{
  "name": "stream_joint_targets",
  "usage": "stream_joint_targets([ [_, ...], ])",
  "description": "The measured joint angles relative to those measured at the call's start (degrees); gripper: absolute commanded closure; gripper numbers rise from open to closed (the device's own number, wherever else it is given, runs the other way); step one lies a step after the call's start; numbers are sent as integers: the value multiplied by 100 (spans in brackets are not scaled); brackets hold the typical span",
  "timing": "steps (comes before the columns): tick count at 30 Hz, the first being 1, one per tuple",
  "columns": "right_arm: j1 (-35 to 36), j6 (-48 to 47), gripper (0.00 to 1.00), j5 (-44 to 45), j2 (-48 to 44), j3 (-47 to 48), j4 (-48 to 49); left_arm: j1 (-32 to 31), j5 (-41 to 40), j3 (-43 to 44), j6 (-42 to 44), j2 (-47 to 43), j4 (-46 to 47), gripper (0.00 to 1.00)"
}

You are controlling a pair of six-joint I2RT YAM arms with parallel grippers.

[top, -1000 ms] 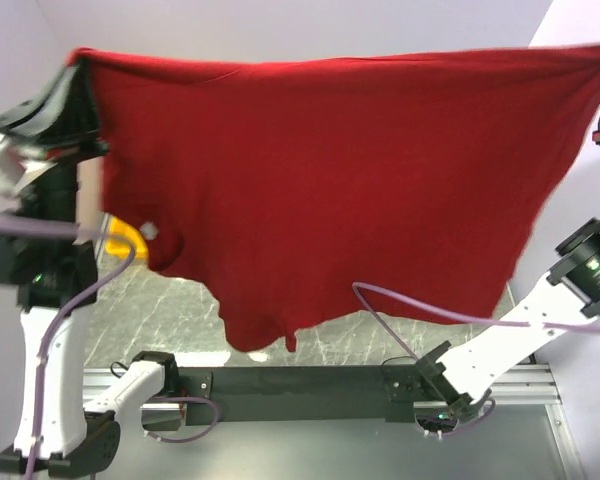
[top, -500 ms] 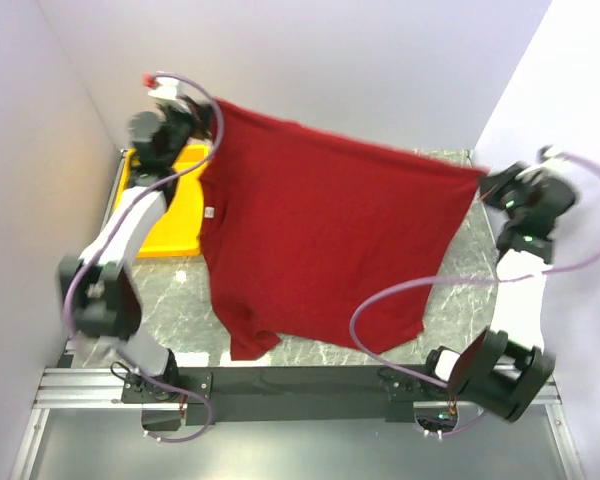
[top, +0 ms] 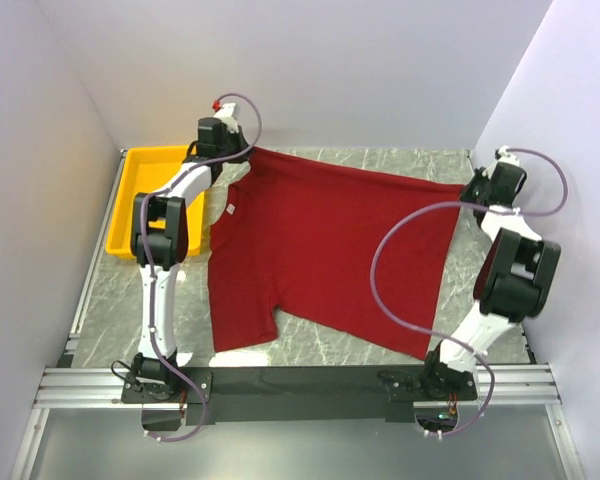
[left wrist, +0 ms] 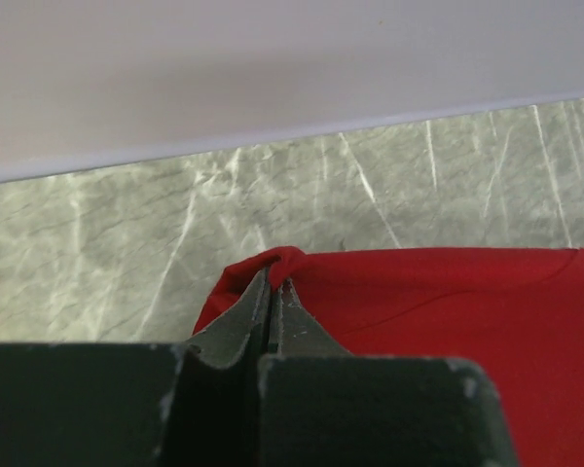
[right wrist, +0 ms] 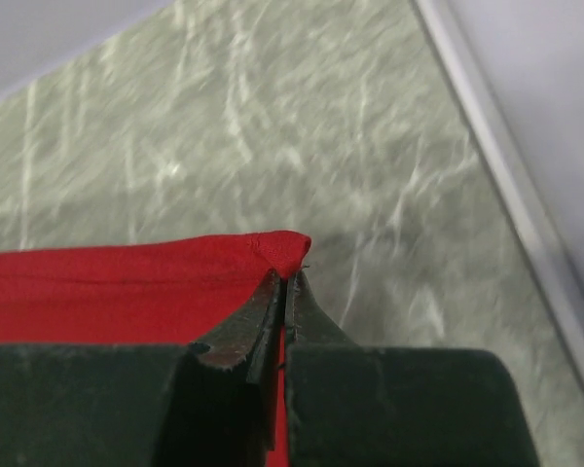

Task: Fold and stack the t-shirts
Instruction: Flatten the tshirt out

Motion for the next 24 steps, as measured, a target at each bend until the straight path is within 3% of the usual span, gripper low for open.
stream_joint_targets([
  [11, 39, 188, 100, 109, 1362, 2031, -1303, -85, -280, 719, -455, 363, -221, 99],
  [15, 39, 299, 100, 20, 1458, 2116, -1572, -120, -455, 728, -452, 431, -63, 99],
  [24, 37, 568, 100, -151, 1467, 2116, -1731, -442, -938, 728, 466, 474, 361, 99],
])
